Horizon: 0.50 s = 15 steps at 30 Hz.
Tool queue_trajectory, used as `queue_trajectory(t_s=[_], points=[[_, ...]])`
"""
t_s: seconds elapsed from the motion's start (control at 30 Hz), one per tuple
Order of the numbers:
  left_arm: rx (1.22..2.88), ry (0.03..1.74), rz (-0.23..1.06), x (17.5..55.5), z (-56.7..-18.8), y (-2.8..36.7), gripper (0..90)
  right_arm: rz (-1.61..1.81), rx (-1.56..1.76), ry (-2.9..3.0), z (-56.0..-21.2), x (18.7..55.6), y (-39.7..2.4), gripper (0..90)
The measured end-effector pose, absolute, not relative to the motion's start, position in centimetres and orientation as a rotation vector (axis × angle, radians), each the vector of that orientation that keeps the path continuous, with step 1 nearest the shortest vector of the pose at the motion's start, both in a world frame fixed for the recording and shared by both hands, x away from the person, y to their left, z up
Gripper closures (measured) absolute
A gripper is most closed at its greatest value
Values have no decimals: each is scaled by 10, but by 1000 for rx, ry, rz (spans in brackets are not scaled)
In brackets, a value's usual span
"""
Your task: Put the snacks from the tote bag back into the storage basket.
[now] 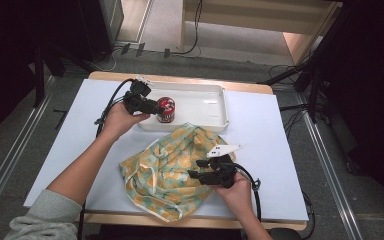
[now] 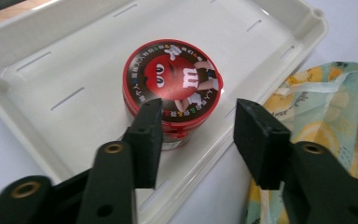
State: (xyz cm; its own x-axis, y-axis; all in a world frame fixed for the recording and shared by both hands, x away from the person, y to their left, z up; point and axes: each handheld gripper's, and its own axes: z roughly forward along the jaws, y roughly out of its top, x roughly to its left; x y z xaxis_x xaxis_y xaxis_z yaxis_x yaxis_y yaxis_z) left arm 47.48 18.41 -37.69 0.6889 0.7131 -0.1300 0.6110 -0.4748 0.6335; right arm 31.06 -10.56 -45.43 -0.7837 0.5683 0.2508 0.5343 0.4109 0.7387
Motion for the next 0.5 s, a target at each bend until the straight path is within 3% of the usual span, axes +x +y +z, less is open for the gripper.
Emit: queue_trajectory(t_s=[0.03,0.1,0.23,0.5], points=[[2237,992,202,474,-377,184,595,1343,1014,2606,-454,311,-105,485],[2240,976,179,473,-378,183,730,1341,1008,2609,-455,311,-105,486],[2244,950,172,470,-381,184,881,1336,1006,2611,-454,311,-104,486],[2248,967,163,469,-392,182,900,1332,998,2614,-455,311,-103,488]])
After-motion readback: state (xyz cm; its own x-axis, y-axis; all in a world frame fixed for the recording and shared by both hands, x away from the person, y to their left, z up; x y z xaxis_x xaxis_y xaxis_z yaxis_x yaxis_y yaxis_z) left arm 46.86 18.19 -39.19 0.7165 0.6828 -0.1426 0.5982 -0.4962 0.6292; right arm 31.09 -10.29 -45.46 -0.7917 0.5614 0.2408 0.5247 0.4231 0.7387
